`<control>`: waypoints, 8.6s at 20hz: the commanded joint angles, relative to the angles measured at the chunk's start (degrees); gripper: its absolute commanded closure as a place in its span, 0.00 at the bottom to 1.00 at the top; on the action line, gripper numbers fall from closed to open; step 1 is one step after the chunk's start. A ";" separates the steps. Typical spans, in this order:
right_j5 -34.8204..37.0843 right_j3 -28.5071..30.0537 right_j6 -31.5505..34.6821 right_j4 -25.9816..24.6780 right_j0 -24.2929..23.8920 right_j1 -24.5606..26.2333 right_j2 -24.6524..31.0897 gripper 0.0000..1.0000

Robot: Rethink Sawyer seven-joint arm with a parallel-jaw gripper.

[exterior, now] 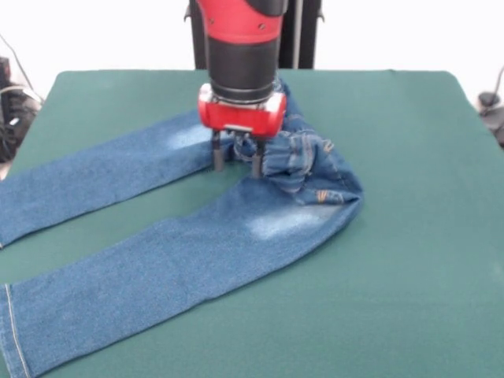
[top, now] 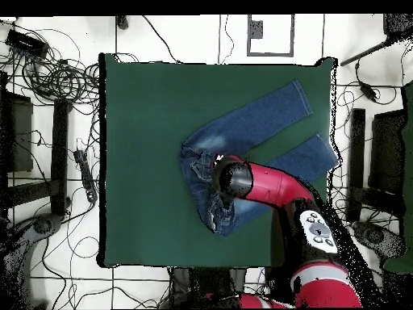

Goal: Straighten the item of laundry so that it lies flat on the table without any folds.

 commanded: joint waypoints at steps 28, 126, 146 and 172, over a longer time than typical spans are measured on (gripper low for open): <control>-4.50 16.15 17.10 14.27 9.80 -5.25 3.88 0.00; -6.28 5.39 15.60 0.23 -4.03 2.54 6.76 0.00; -4.74 10.50 20.84 2.07 -0.73 -1.62 7.91 0.00; -15.33 13.92 21.16 -1.49 -1.86 6.30 6.51 0.00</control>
